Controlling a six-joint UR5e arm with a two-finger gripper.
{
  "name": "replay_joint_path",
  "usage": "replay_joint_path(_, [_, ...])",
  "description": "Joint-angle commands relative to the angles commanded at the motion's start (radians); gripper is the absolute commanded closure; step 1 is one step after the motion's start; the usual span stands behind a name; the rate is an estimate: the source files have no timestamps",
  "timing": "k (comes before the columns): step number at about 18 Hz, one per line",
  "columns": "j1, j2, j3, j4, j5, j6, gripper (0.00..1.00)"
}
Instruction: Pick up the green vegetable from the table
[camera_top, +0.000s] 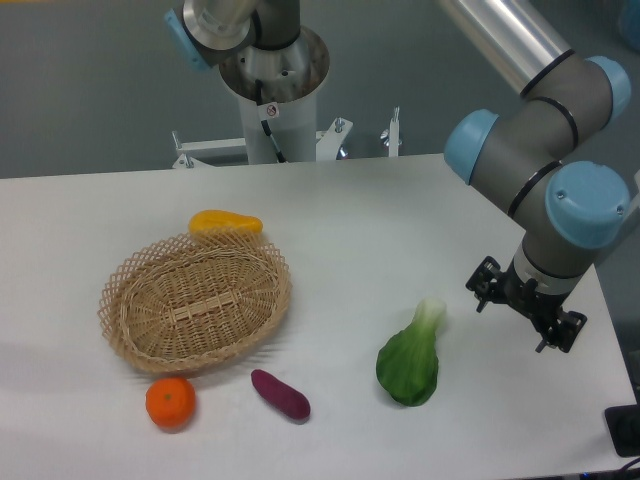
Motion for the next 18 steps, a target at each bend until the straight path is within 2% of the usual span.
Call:
replay_joint_path(12, [-0.002, 0.000, -0.002, -0.005, 0.012, -0.017, 0.00])
replay_joint_path(18, [-0.003, 0.003, -0.012, 0.011, 0.009, -0.040, 0.00])
